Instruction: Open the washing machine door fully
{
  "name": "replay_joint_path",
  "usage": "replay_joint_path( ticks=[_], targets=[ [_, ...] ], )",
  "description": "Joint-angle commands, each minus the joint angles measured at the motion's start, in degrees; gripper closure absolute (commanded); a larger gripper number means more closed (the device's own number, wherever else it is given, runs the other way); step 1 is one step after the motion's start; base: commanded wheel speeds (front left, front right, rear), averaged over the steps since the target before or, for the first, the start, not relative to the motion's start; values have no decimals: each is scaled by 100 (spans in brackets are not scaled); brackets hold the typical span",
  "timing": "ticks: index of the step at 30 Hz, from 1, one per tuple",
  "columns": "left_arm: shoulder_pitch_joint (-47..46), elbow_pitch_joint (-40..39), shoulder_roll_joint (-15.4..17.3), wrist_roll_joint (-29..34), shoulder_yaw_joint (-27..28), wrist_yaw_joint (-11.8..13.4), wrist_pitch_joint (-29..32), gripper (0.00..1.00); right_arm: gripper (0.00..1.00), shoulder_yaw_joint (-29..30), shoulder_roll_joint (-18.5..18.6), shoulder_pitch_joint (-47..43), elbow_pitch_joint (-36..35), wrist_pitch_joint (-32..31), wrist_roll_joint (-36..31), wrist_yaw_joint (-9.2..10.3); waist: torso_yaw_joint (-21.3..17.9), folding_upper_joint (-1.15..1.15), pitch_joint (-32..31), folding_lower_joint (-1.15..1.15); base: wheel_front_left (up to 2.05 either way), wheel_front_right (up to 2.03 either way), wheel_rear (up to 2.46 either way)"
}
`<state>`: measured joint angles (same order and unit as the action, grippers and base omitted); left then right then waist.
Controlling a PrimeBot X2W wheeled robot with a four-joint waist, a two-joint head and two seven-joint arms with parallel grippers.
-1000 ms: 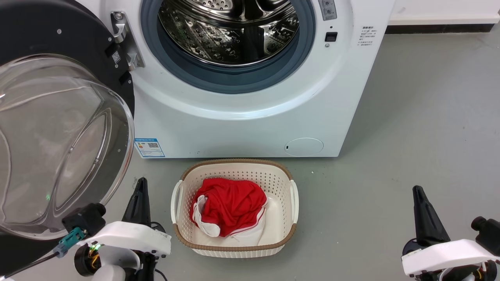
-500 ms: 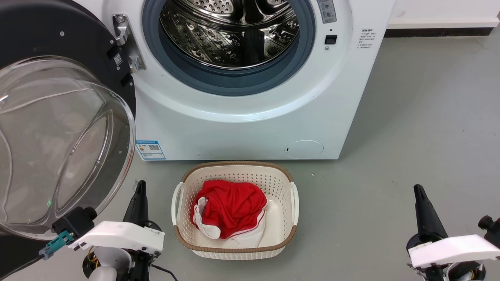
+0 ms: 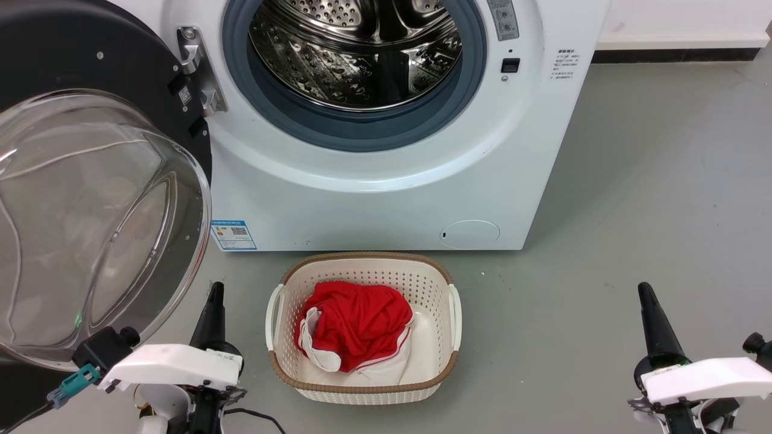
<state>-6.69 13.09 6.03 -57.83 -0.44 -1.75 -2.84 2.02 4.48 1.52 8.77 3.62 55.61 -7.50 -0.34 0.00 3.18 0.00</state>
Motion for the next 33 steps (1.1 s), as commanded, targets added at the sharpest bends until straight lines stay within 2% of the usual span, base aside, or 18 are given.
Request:
replay_joint_path(
  ticks=[1, 33],
  targets=[
    [-27, -39, -12, -163, 52, -47, 38, 100, 100, 16, 46, 149, -23, -32, 199, -1, 1, 0, -6, 0, 0, 0, 0],
    [7, 31, -173, -1839, 396, -333, 509, 100, 100, 107, 41, 328, 252, -434, 2082, 0, 15, 0, -133, 0, 0, 0, 0]
  ],
)
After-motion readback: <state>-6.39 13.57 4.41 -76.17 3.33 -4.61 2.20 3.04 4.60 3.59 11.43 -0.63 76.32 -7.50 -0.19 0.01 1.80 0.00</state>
